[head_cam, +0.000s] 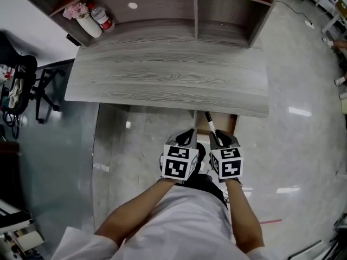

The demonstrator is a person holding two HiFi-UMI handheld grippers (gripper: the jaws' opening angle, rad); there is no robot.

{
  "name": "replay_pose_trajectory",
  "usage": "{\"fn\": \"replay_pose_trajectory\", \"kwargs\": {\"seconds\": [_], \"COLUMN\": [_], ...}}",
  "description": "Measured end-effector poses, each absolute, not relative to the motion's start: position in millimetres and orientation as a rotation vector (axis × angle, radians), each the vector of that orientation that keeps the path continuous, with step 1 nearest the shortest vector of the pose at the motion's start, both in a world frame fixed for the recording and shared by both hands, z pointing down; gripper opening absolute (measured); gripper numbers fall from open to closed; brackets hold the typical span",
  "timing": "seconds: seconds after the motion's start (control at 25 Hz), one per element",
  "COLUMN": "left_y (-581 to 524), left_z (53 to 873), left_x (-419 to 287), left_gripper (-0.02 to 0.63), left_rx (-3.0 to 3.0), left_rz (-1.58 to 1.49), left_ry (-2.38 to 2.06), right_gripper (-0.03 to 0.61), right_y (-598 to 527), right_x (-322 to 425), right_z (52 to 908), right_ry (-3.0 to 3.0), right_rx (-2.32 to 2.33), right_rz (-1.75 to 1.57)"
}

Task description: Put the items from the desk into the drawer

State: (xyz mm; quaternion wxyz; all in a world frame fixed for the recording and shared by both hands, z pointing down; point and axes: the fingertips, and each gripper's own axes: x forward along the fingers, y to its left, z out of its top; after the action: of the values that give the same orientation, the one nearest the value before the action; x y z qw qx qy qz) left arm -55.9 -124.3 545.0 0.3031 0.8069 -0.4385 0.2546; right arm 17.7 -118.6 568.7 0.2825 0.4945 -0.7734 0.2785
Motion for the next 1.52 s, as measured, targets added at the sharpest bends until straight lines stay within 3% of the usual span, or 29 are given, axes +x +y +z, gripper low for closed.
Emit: {"fn": "replay_pose_trajectory", "kwargs": {"seconds": [1.52], "left_y": [-121.1], "left_z": [583.3], "left_x": [-81.2], "left_gripper": [0.004], "left_rx": [2.053], "left_rz": [0.747], "left_ry": [-1.191], "right_gripper": [0.060], "right_y": [-159.7], "right_x": [-5.2], "right_z": [681.3], "right_ry": [-1.953], "right_rx": [1.262], "right_rz": [0.849]}}
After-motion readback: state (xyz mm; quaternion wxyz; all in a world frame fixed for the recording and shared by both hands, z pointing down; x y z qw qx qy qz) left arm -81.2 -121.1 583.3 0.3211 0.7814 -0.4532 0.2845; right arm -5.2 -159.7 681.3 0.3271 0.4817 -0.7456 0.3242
